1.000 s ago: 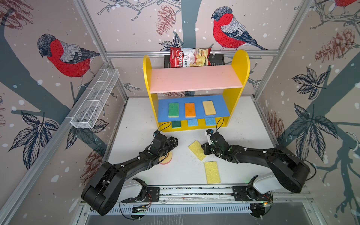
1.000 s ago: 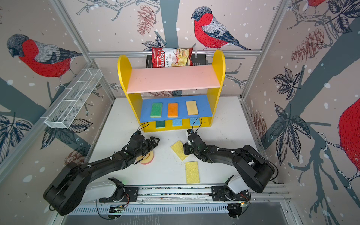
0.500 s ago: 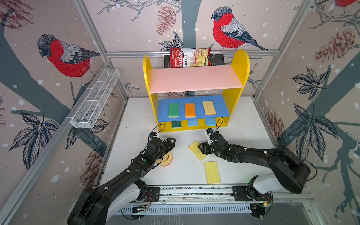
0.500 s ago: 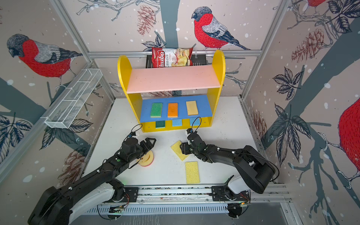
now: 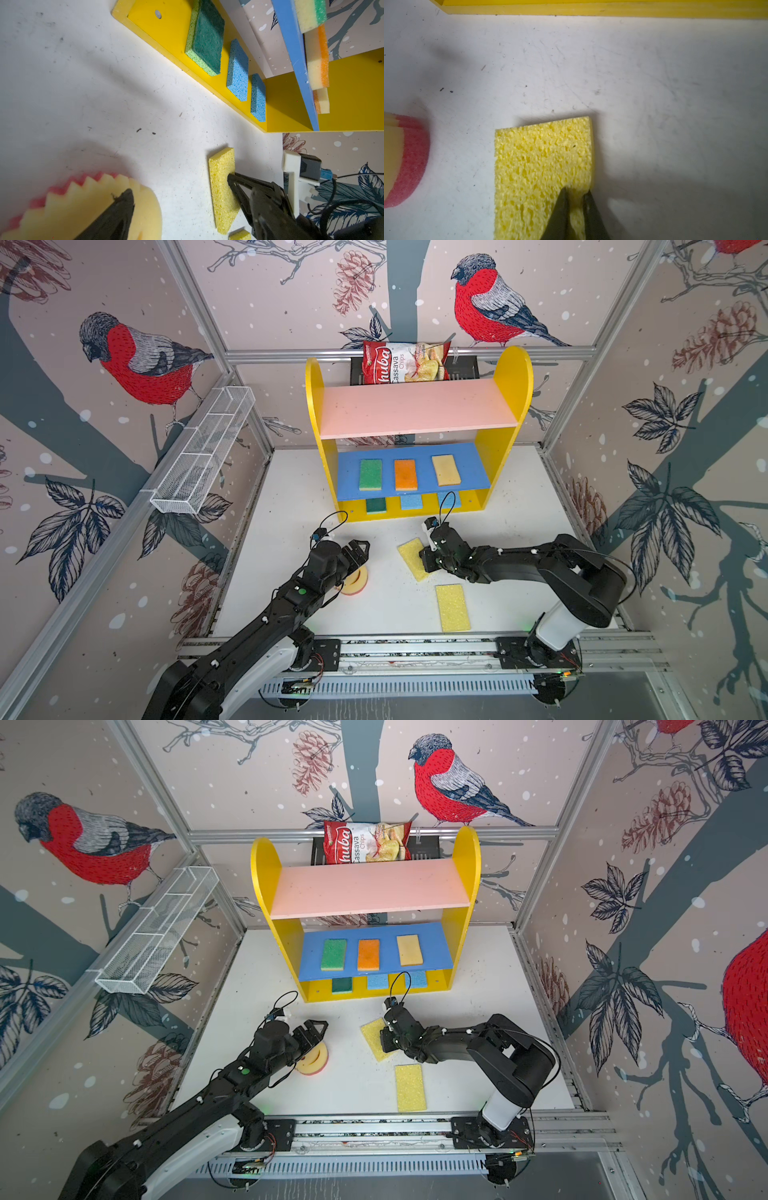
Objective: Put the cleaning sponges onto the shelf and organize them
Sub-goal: 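Grasp the yellow cellulose sponge with the right gripper and lift it, then raise the held sponge toward the pink top shelf while left gripper rises alongside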
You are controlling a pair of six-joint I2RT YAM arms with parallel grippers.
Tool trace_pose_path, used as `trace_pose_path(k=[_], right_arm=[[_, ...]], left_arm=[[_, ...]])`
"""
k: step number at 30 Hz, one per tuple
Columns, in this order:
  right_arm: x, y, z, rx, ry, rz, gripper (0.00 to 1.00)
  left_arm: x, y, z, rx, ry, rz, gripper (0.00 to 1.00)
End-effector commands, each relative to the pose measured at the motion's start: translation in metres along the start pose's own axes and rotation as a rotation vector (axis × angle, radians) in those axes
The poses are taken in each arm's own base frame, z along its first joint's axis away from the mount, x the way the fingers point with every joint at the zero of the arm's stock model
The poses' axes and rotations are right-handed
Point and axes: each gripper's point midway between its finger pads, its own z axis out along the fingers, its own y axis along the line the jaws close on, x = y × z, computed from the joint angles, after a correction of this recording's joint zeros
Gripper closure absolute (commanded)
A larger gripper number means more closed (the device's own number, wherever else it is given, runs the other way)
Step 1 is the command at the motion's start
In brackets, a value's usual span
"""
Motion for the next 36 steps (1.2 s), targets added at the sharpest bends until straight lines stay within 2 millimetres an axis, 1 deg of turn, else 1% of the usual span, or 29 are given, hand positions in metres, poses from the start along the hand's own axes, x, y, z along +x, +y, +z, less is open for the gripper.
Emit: trace_pose_path(k=[1, 4, 7, 9, 12, 15, 20, 23, 25, 27, 29, 30, 31, 32, 33, 35, 36], right_arm=[[0.008, 0.001, 0.005, 0.004, 0.037, 0.01, 0.93], [-0.01, 0.011, 0.005, -0.024, 0.002, 0.006, 0.97], [-0.037, 0.026, -0.003, -0.07, -0.068, -0.011, 0.98], [-0.056, 0.039, -0.013, -0.121, -0.127, -0.02, 0.99], [-0.079, 0.058, -0.028, -0.196, -0.194, -0.025, 0.99], [-0.095, 0.075, -0.043, -0.27, -0.24, -0.022, 0.99], [-0.112, 0.107, -0.063, -0.402, -0.268, -0.04, 0.99], [-0.114, 0.125, -0.066, -0.455, -0.254, -0.059, 0.98], [-0.112, 0.132, -0.066, -0.473, -0.238, -0.066, 0.98], [-0.11, 0.141, -0.066, -0.5, -0.226, -0.073, 0.98], [-0.108, 0.148, -0.069, -0.529, -0.218, -0.081, 0.97], [-0.106, 0.152, -0.07, -0.544, -0.211, -0.085, 0.97], [-0.105, 0.153, -0.071, -0.552, -0.209, -0.089, 0.96], [-0.105, 0.155, -0.072, -0.557, -0.205, -0.091, 0.96], [-0.104, 0.154, -0.072, -0.553, -0.204, -0.09, 0.95], [-0.104, 0.151, -0.072, -0.542, -0.21, -0.091, 0.93], [-0.105, 0.149, -0.072, -0.532, -0.214, -0.089, 0.91]], left_arm=[[0.008, -0.002, -0.002, 0.021, 0.038, -0.006, 0.13], [0.012, -0.008, -0.004, 0.044, 0.048, 0.001, 0.13], [0.014, -0.022, -0.006, 0.072, 0.044, 0.022, 0.13], [0.016, -0.032, -0.006, 0.08, 0.05, 0.046, 0.13], [0.016, -0.044, -0.006, 0.08, 0.062, 0.073, 0.13], [0.013, -0.051, -0.006, 0.083, 0.062, 0.083, 0.13], [0.008, -0.07, -0.013, 0.174, 0.033, 0.074, 0.13], [0.004, -0.079, -0.018, 0.228, 0.01, 0.062, 0.13], [0.002, -0.087, -0.02, 0.273, -0.004, 0.056, 0.13], [0.0, -0.092, -0.022, 0.31, -0.017, 0.055, 0.15], [-0.002, -0.095, -0.021, 0.32, -0.028, 0.061, 0.2], [-0.003, -0.097, -0.021, 0.323, -0.032, 0.066, 0.26], [-0.003, -0.098, -0.021, 0.323, -0.033, 0.069, 0.33], [-0.004, -0.099, -0.02, 0.326, -0.036, 0.071, 0.47], [-0.005, -0.101, -0.02, 0.33, -0.037, 0.073, 0.56], [-0.007, -0.103, -0.022, 0.331, -0.046, 0.074, 0.71], [-0.008, -0.104, -0.022, 0.328, -0.049, 0.08, 0.77]])
